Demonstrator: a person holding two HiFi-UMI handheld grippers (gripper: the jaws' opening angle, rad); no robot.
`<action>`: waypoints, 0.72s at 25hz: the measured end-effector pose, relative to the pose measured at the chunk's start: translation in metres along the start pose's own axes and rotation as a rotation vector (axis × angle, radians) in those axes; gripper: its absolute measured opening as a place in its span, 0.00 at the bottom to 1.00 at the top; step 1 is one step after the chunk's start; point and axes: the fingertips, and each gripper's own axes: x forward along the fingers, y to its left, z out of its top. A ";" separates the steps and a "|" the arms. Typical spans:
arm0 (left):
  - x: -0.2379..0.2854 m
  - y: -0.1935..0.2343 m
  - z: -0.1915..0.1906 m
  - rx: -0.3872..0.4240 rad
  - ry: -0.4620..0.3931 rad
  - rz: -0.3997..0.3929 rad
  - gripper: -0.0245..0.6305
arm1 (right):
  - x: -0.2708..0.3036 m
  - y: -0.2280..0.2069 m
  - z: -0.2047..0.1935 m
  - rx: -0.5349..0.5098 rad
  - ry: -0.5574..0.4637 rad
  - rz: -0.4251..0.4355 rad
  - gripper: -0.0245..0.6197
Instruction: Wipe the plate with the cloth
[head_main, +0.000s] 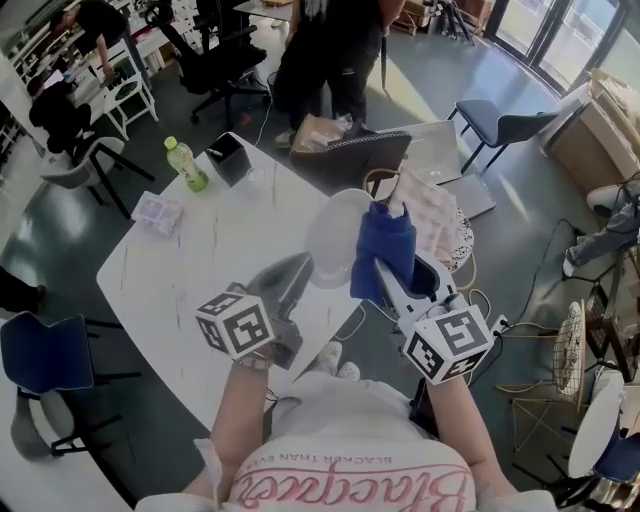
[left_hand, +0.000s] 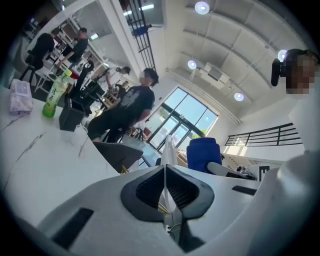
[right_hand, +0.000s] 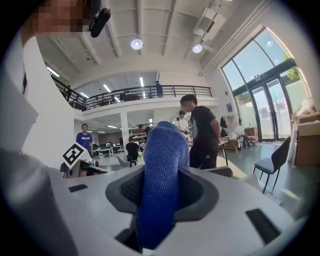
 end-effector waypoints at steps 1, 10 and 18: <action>-0.003 -0.003 0.002 0.009 -0.012 -0.001 0.06 | -0.001 0.003 0.004 0.000 -0.014 0.008 0.24; -0.011 -0.024 0.009 0.063 -0.060 -0.013 0.06 | 0.014 0.035 0.047 -0.085 -0.100 0.096 0.24; -0.009 -0.042 0.011 0.132 -0.074 -0.032 0.06 | 0.040 0.048 0.054 -0.194 -0.087 0.103 0.24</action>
